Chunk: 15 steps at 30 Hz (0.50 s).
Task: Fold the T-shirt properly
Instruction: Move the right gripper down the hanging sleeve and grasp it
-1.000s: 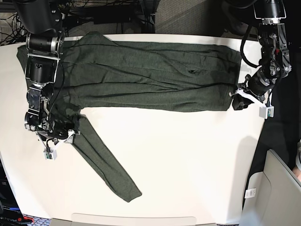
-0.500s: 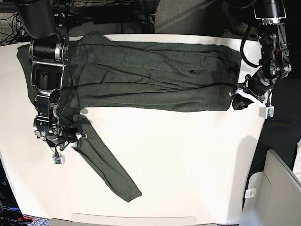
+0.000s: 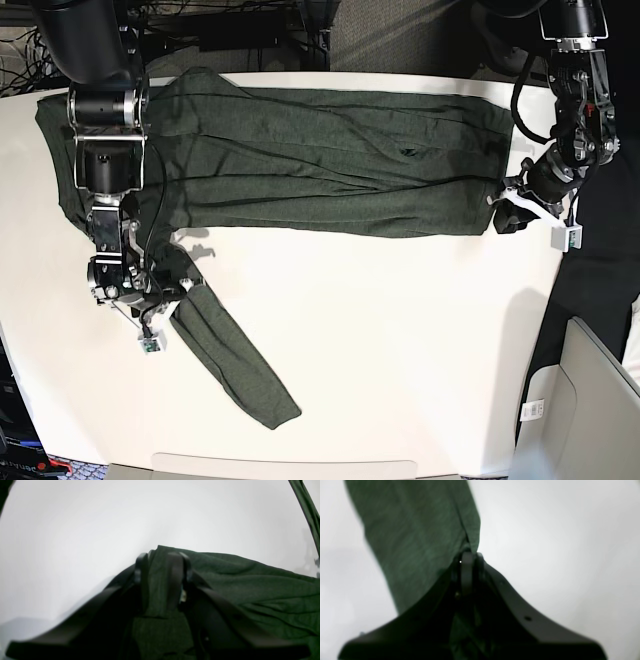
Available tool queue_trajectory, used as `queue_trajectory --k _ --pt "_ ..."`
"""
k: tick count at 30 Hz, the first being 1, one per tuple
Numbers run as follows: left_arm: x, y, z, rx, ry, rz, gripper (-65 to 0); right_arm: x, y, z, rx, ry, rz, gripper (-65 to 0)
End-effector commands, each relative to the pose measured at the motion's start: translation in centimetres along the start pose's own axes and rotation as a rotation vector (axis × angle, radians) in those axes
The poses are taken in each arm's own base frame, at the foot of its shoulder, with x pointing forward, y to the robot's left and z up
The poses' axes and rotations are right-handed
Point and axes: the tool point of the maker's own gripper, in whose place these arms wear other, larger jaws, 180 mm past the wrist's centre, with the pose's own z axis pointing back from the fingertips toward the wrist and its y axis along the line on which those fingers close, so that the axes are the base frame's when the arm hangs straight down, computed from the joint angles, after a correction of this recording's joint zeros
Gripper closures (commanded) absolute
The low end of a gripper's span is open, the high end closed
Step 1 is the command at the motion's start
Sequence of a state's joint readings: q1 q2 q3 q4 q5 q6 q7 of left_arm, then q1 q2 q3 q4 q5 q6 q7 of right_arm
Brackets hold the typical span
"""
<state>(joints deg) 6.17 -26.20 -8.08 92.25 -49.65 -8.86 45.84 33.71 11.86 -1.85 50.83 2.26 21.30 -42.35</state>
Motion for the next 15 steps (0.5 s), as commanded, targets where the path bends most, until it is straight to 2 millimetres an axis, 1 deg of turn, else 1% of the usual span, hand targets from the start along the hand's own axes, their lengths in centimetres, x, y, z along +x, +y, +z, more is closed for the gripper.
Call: queue_trajectory --k 1,2,5,8,10,12,15 --pt "2.0 0.0 0.4 -0.004 -0.056 -0.019 -13.2 1.4 -0.5 0.9 0.0 -0.028 0.024 -0.4" --pt "2.0 0.0 0.4 -0.004 -0.056 -0.019 -13.2 1.5 -0.5 1.2 0.002 -0.032 0.027 -0.4" --pt "2.0 0.0 0.4 -0.004 -0.057 -0.019 -13.2 0.8 -1.5 2.7 0.017 -0.043 -0.065 -0.4" --pt "2.1 0.0 0.4 -0.002 -0.059 -0.022 -13.2 0.3 -1.9 4.0 0.032 -0.057 -0.11 -0.4" --pt "2.2 0.0 0.4 -0.003 -0.06 -0.022 -13.2 -0.2 -2.0 4.8 0.038 -0.059 -0.115 -0.4" --pt "2.2 0.0 0.4 -0.003 -0.062 -0.023 -13.2 -0.7 -2.5 6.0 0.03 -0.064 -0.099 -0.4" --pt "2.2 0.0 0.4 -0.004 -0.062 -0.021 -13.2 -1.3 -2.0 7.3 0.059 -0.081 -0.069 -0.4"
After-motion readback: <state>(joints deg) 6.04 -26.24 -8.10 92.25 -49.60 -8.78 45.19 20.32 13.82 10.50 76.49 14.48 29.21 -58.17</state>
